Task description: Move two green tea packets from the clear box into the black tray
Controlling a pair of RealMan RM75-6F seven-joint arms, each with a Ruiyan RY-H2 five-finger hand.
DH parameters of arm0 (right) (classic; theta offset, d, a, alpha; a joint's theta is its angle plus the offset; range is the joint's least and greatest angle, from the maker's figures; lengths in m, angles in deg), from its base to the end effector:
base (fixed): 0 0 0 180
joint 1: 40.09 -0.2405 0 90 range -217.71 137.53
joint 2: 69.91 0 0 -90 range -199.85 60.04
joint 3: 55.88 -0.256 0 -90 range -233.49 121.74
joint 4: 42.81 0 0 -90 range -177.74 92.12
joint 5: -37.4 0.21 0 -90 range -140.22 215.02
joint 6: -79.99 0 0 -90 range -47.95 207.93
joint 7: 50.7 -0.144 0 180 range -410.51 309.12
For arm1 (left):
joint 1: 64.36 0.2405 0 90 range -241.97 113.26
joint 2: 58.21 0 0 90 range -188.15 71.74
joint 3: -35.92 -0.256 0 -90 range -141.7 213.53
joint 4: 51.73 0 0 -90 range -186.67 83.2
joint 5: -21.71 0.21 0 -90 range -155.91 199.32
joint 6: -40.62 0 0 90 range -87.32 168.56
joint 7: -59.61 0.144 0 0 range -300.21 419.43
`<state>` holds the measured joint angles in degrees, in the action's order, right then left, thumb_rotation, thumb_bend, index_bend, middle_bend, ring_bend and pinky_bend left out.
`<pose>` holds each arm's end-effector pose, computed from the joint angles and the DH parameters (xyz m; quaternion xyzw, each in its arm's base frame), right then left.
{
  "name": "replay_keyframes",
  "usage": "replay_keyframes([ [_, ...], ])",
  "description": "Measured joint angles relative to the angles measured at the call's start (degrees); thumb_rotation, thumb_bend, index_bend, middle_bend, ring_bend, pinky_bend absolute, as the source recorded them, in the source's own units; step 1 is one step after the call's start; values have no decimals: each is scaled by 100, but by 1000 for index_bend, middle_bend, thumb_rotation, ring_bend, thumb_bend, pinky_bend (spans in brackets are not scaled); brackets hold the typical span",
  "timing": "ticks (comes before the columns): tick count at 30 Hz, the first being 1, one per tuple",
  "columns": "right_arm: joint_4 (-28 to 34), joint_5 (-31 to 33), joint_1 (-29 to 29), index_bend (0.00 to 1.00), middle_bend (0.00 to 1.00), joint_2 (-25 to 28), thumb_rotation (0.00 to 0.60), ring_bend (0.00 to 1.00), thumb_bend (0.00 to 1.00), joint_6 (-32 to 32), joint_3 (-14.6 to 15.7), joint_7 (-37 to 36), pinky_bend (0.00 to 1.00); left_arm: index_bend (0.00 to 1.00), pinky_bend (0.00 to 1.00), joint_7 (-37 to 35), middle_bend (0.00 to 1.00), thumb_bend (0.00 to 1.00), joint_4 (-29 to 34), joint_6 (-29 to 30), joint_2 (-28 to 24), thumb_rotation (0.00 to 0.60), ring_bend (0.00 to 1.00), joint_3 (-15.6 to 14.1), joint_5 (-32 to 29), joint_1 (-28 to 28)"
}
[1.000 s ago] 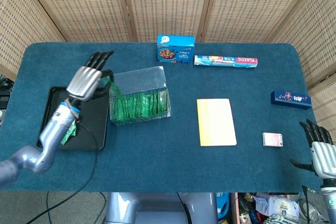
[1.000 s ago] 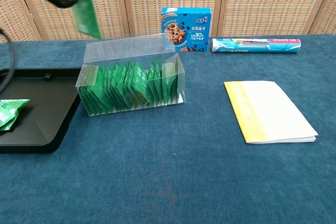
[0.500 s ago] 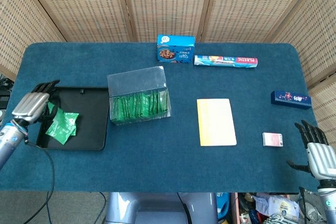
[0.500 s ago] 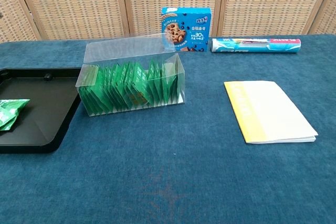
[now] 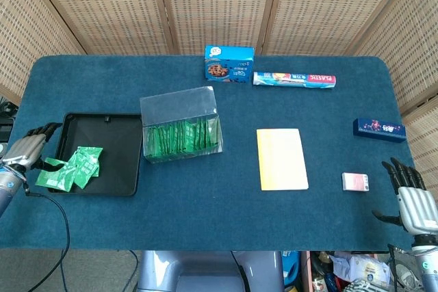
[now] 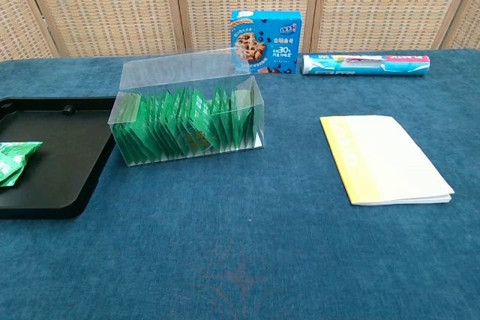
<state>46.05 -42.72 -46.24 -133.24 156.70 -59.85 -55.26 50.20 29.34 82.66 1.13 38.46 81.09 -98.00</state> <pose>-0.3403 -0.1921 0.1607 0.5803 -0.4428 0.3466 0.5891 -0.3279 0.3340 0.1615 -0.6175 -0.5338 -0.2392 0.5259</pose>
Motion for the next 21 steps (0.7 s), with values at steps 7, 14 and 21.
replay_keyframes([
  [7,13,-23,2,0,0,2,600,0,0,16,8,7,0,0,0,-417,0,108,132,1691,107,600,0,197,819,583],
  [14,24,-69,-1,0,0,4,600,0,0,28,26,11,0,0,0,58,0,108,695,3244,274,600,0,173,1157,1418],
  [21,13,-59,-5,0,0,4,600,0,0,23,23,7,0,0,0,722,0,109,974,3793,541,600,0,123,1349,1831],
])
